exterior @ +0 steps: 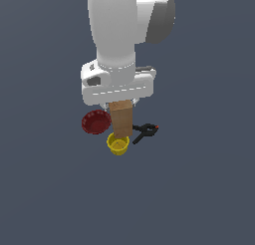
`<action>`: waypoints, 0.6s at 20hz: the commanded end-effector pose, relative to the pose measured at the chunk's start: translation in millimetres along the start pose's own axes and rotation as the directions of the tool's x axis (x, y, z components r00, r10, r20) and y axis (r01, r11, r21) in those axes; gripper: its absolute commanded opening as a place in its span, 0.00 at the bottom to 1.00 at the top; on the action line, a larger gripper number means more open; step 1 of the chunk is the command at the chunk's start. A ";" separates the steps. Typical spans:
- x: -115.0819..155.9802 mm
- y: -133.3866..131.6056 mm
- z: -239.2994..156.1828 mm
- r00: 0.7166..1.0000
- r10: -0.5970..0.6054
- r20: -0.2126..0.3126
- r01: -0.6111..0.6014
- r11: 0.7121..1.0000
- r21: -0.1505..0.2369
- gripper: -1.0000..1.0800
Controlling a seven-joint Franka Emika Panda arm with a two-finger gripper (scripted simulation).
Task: Pick up a designated object from a clutter of objects.
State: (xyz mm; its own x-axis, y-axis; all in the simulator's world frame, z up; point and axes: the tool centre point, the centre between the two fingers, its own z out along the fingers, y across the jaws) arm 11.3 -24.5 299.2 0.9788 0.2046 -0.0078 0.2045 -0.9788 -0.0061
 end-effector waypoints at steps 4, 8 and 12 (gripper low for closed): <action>-6.9 52.7 -54.0 1.000 0.000 -0.009 0.000 1.000 -0.002 0.00; -11.4 88.8 -87.8 1.000 0.000 -0.008 0.000 1.000 -0.004 0.00; -14.5 119.1 -116.1 1.000 0.000 -0.008 0.000 1.000 -0.005 0.00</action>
State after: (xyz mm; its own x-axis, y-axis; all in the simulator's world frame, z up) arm 20.9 -133.2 399.3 0.9791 0.2033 -0.0077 0.2033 -0.9791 -0.0049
